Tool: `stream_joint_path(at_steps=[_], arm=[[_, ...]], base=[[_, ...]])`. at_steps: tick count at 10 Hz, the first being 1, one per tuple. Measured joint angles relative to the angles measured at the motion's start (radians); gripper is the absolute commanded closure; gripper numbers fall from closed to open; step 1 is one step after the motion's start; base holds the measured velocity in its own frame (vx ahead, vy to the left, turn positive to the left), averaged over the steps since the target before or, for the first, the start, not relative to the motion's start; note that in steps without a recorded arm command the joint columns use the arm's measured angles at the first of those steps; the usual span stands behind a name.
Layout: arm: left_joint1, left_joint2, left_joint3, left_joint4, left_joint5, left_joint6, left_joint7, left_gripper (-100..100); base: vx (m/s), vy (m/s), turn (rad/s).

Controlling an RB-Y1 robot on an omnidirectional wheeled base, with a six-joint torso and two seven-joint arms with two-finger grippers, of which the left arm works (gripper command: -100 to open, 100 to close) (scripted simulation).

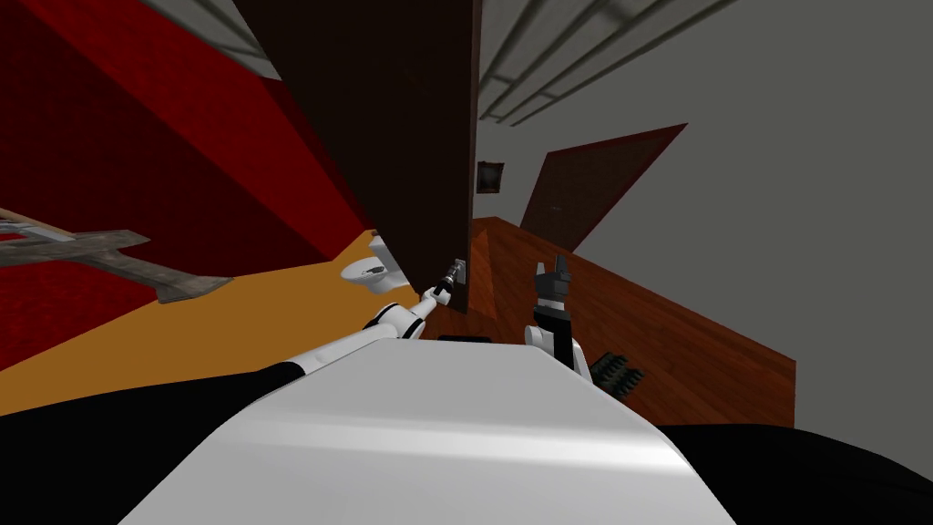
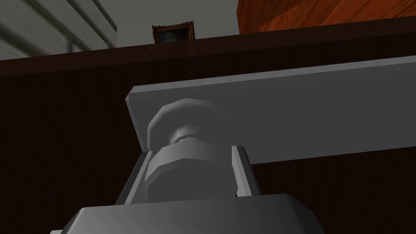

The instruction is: Push the door open

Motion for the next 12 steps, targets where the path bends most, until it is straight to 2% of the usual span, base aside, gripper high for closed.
stream_joint_path(at_steps=[1, 3, 4, 5, 6, 9, 10, 12], arm=[[0.031, 0.011, 0.002, -0.054, -0.001, 0.020, -0.002, 100], [0.062, 0.023, 0.014, -0.110, 0.004, 0.047, -0.012, 100], [0.036, 0.022, 0.021, -0.073, 0.008, 0.032, -0.010, 100], [0.026, 0.021, 0.031, -0.053, 0.013, 0.019, -0.011, 100], [0.010, 0.016, 0.044, -0.013, 0.019, -0.001, -0.015, 100], [0.018, 0.020, 0.054, -0.043, 0.023, 0.009, -0.020, 100], [0.024, 0.013, 0.060, -0.048, 0.025, 0.014, -0.024, 100], [0.033, 0.013, 0.068, -0.048, 0.028, 0.017, -0.032, 100]], base=[[0.169, -0.164, 0.045], [0.120, -0.129, 0.055], [0.112, -0.129, 0.031], [0.169, -0.195, 0.091], [0.109, -0.125, 0.062], [0.041, -0.017, 0.010], [0.042, -0.043, 0.031], [0.102, -0.110, 0.054]])
